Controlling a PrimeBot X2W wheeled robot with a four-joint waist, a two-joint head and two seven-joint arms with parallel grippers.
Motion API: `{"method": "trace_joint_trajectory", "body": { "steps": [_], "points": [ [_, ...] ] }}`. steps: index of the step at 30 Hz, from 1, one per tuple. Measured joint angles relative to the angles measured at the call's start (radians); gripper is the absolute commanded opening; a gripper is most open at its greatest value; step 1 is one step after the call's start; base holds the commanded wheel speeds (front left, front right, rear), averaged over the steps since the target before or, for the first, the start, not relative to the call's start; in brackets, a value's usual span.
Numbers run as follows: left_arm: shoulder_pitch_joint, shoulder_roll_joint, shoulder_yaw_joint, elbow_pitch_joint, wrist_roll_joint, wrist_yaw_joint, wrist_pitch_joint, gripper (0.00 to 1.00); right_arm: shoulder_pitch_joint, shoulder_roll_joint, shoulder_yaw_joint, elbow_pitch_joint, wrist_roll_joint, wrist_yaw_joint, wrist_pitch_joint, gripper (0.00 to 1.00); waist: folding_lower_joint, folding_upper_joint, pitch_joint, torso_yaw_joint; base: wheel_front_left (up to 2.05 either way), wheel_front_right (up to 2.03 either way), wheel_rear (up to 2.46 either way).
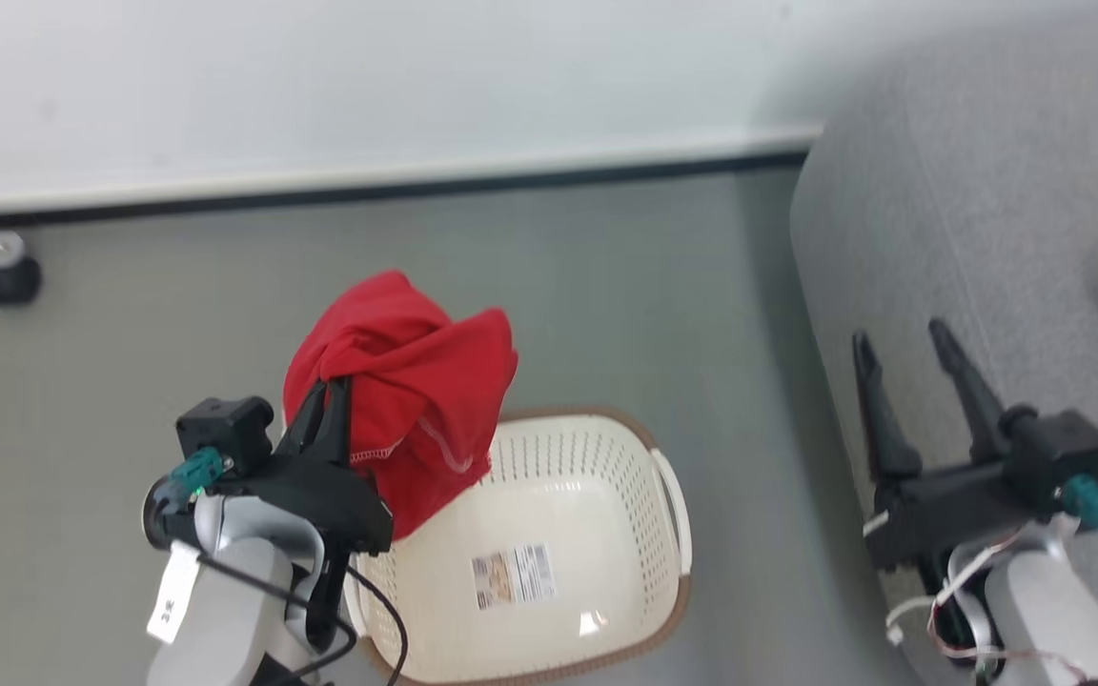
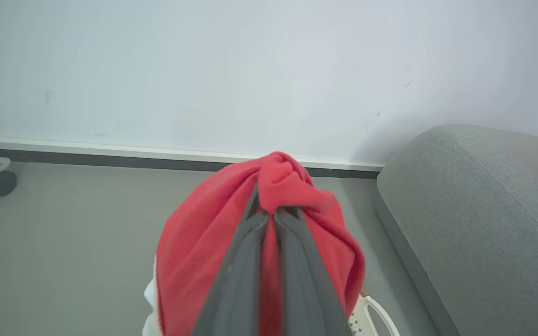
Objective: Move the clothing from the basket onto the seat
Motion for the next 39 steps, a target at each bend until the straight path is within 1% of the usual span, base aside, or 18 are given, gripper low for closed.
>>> {"method": "trace_joint_trajectory", "body": {
  "steps": [6, 9, 11, 19, 28, 36, 39],
  "points": [
    [0.064, 0.000, 0.006, -0.084, 0.002, 0.009, 0.000, 0.00, 0.068, 0.000, 0.017, 0.016, 0.007, 0.010, 0.010, 1.00, 0.0000, 0.0000, -0.092, 0.015, 0.00, 0.00, 0.00],
    [0.091, 0.001, -0.001, -0.130, 0.007, 0.011, 0.000, 0.00, 0.105, -0.002, 0.019, 0.010, 0.009, 0.010, 0.018, 1.00, 0.0000, 0.0001, -0.134, 0.020, 0.00, 0.00, 0.00],
    [0.106, 0.000, -0.003, -0.164, 0.012, 0.019, 0.000, 0.00, 0.123, -0.003, 0.023, 0.007, 0.011, 0.010, 0.024, 1.00, 0.0000, 0.0000, -0.160, 0.024, 0.00, 0.00, 0.00],
    [0.170, 0.002, -0.031, -0.302, 0.023, 0.028, 0.000, 0.00, 0.168, -0.002, 0.038, -0.026, 0.025, 0.015, 0.038, 1.00, 0.0001, 0.0000, -0.239, 0.034, 0.00, 0.00, 0.00],
    [0.210, 0.002, -0.090, -0.471, 0.038, 0.027, 0.000, 0.00, 0.186, 0.004, 0.058, -0.074, 0.026, 0.017, 0.060, 1.00, 0.0002, 0.0002, -0.262, 0.033, 0.00, 0.00, 0.00],
    [0.237, 0.004, -0.119, -0.557, 0.058, 0.038, 0.002, 0.00, 0.202, 0.009, 0.079, -0.106, 0.026, 0.018, 0.071, 1.00, 0.0002, 0.0002, -0.263, 0.029, 0.00, 0.00, 0.00],
    [0.240, 0.005, -0.132, -0.581, 0.062, 0.044, 0.012, 0.00, 0.200, 0.023, 0.110, -0.130, 0.026, 0.036, 0.079, 1.00, 0.0002, 0.0002, -0.262, 0.028, 0.00, 0.00, 0.00]
  ]
}}
